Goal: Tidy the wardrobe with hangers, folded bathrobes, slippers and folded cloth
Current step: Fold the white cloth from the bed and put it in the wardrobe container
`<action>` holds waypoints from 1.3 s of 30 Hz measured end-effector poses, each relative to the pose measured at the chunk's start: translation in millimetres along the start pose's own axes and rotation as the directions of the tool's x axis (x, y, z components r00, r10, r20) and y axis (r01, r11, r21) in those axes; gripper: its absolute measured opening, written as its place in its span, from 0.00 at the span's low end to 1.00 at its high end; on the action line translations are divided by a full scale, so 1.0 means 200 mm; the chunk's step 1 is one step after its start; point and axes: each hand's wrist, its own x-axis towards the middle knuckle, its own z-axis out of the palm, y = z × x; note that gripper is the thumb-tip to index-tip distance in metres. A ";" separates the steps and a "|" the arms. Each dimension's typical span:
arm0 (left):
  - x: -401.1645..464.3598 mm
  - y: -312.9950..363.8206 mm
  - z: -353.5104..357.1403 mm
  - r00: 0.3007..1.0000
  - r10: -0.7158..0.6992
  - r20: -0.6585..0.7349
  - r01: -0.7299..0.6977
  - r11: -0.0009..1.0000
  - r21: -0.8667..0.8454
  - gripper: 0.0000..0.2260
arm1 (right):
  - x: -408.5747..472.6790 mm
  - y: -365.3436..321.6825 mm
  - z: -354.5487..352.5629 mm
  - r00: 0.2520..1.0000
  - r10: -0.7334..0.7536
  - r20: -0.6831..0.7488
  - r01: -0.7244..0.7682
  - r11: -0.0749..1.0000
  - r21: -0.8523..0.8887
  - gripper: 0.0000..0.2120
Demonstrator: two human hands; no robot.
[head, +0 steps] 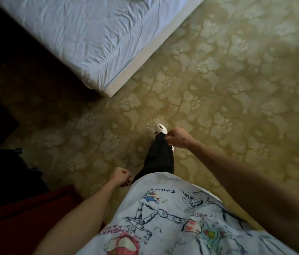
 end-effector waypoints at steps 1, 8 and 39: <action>0.06 0.09 -0.04 1.000 0.003 -0.003 -0.003 1.000 -0.020 0.14 | 0.09 -0.02 -0.09 1.000 -0.001 0.004 0.001 1.000 -0.023 0.11; 0.42 0.94 -0.42 0.999 0.039 -0.018 -0.041 0.990 -0.135 0.14 | 0.54 0.02 -0.80 0.992 0.123 0.012 -0.121 0.987 -0.104 0.11; 1.69 3.73 -1.81 0.998 -0.004 -0.064 -0.008 0.983 -0.184 0.11 | 2.82 -0.49 -3.47 0.997 -0.052 0.062 0.063 0.980 -0.189 0.11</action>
